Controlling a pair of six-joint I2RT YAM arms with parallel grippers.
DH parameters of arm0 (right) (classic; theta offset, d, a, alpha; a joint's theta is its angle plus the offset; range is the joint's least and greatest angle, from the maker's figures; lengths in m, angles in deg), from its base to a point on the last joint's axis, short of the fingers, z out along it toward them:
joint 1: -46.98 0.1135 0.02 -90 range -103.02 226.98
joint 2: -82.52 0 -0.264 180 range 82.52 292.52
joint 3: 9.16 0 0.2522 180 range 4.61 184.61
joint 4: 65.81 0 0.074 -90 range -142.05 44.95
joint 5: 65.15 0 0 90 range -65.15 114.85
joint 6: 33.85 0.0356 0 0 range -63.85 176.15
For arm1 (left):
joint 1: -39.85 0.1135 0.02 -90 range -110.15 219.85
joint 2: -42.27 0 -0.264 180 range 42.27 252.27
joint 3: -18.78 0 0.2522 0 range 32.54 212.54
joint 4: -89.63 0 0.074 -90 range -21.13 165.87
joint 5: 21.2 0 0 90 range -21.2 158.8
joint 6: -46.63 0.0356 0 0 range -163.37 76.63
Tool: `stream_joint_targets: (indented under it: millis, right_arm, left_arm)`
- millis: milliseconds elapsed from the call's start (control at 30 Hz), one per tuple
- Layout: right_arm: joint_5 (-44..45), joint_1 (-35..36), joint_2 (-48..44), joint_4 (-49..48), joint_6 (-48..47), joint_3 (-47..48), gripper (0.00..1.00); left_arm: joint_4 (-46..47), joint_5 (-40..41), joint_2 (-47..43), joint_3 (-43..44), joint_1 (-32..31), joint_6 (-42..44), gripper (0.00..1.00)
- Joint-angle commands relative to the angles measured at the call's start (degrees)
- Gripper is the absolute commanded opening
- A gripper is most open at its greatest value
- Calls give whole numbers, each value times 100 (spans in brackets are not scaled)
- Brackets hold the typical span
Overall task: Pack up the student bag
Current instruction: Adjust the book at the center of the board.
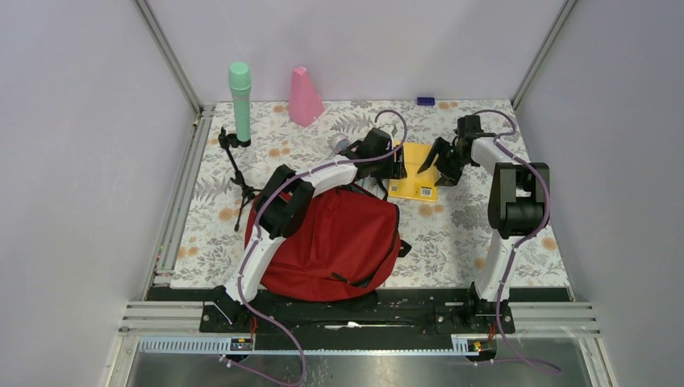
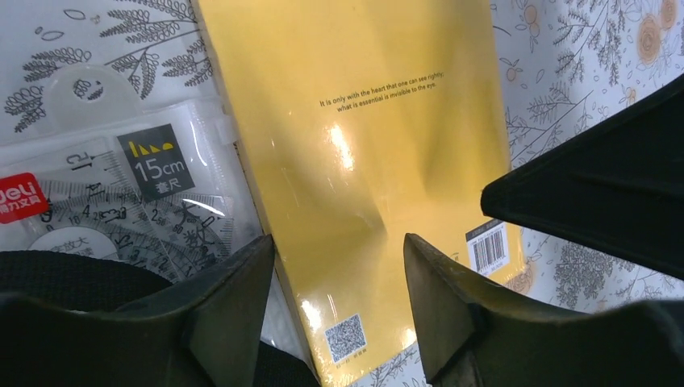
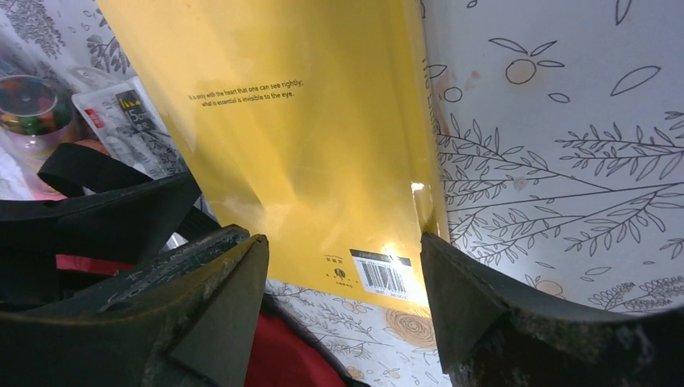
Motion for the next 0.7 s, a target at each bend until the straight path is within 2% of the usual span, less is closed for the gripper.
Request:
stream_joint_targets:
  millis: [0,167,333,667]
  right_arm:
    - [424,251,-98,78,124,76,76]
    - [897,190,-443,132,95,37,80]
    - [1075,70,-298,423,106,282,80]
    - [1059,69,-172,472,146,205,81]
  left_arm:
    - [249,-292,40,-241,-66,-28,57]
    - [113,-210,-58,-325,-62,103,54]
    - [90,-218,-78,-357,-63,138,53]
    - [139,-356,-49,-334,-65,153,52]
